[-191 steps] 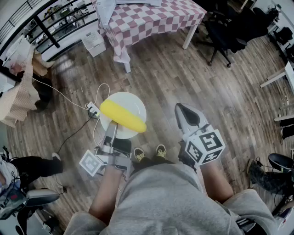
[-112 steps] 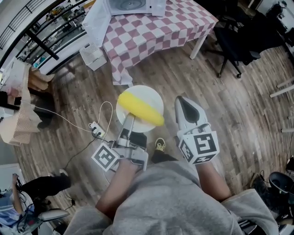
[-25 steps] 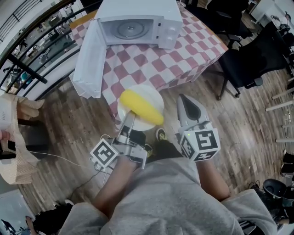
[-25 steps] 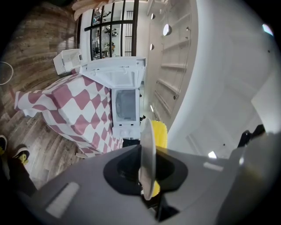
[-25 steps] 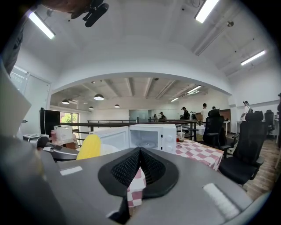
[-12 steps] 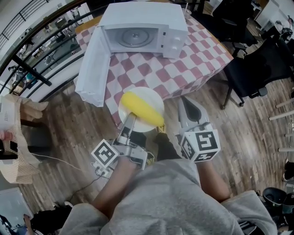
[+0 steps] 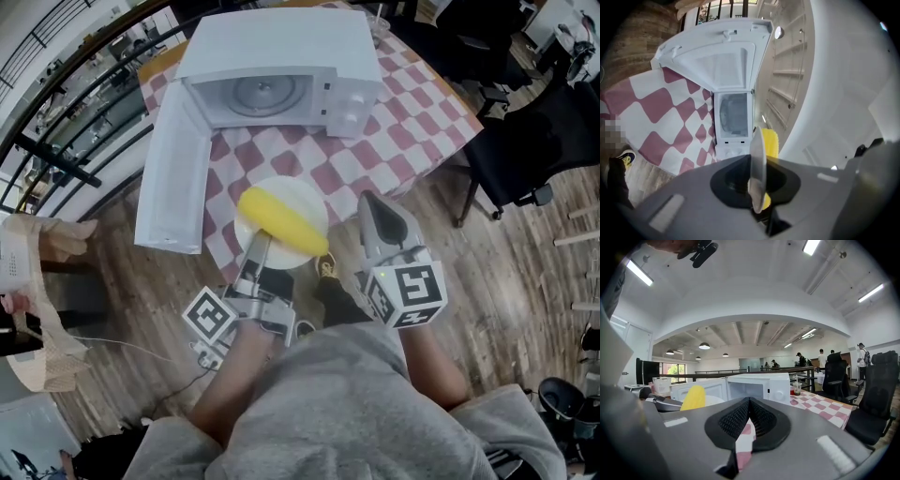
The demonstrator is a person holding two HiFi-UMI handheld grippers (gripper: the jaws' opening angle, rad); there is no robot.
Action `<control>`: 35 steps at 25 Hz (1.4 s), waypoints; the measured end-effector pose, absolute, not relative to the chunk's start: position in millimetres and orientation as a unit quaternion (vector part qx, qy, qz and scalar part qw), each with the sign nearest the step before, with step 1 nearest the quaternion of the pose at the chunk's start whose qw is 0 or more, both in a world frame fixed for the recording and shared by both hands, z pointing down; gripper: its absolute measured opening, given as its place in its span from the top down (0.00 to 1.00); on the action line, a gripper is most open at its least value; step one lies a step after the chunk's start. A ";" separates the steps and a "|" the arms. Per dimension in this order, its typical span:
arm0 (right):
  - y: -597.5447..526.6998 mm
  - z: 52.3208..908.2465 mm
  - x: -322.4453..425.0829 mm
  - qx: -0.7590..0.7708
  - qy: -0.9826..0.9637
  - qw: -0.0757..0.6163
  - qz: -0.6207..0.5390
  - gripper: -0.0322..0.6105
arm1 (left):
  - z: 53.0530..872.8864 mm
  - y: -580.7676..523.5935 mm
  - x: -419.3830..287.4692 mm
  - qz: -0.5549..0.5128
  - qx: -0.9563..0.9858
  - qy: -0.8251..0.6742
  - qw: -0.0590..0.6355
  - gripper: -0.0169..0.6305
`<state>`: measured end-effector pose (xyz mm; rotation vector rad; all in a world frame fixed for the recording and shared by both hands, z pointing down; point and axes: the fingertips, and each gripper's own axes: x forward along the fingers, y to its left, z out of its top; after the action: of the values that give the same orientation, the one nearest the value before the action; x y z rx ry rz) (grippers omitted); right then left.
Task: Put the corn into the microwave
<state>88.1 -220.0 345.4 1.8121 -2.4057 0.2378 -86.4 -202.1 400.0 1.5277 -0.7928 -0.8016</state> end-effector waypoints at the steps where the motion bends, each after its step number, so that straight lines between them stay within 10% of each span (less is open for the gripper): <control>1: -228.6 346.5 91.3 0.598 -0.795 0.061 0.081 0.95 | 400.3 -210.5 -82.9 -0.343 0.654 -0.338 0.583 0.93; 35: -383.3 362.0 118.3 0.511 -0.851 0.060 0.107 0.95 | 414.9 -349.9 -56.1 -0.375 0.618 -0.403 0.561 0.93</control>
<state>118.3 -383.3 362.0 1.5456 -2.5762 0.3238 -56.1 -349.9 414.9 1.4562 -0.9496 -0.8834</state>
